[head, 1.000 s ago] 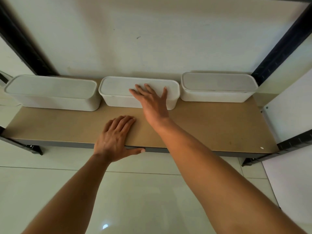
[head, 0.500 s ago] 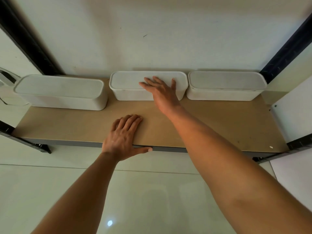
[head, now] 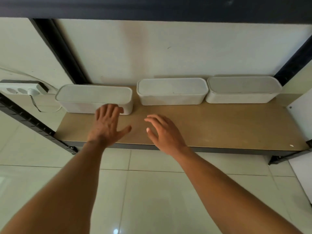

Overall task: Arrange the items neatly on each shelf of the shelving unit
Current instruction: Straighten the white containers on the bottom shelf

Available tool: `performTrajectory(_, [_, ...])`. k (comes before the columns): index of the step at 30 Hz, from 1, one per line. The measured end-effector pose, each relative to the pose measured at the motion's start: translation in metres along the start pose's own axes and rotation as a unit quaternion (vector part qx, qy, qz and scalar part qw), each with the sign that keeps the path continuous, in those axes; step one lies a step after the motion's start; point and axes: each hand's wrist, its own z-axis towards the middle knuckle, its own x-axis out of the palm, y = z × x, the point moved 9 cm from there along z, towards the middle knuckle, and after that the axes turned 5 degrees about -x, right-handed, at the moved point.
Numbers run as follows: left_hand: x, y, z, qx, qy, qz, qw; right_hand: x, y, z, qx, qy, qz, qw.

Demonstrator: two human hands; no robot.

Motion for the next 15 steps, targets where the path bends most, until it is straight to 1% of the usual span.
performTrajectory(2, [-0.011, 0.044, 0.001, -0.041, -0.025, 0.024, 0.999, 0.031, 0.013, 0.000, 0.038, 0.058, -0.029, 0.997])
performTrajectory(3, [-0.011, 0.065, 0.002, -0.066, -0.024, 0.034, 0.997, 0.045, 0.018, 0.000, 0.059, 0.086, -0.047, 0.993])
performTrajectory(5, [-0.006, 0.101, 0.003, -0.119, -0.005, 0.046, 0.992, 0.067, 0.025, -0.002, 0.089, 0.129, -0.077, 0.985])
performTrajectory(7, [0.003, 0.125, 0.005, -0.133, 0.018, 0.042, 0.990, 0.079, 0.028, -0.006, 0.093, 0.152, -0.121, 0.976])
performTrajectory(10, [0.019, 0.137, 0.011, -0.098, 0.040, 0.018, 0.994, 0.079, 0.025, -0.009, 0.082, 0.143, -0.170, 0.972])
performTrajectory(12, [0.022, 0.139, 0.015, -0.099, 0.020, -0.002, 0.995, 0.078, 0.025, -0.008, 0.077, 0.131, -0.180, 0.972])
performTrajectory(15, [0.025, 0.138, 0.022, -0.126, -0.013, -0.004, 0.992, 0.076, 0.027, -0.007, 0.079, 0.110, -0.184, 0.974])
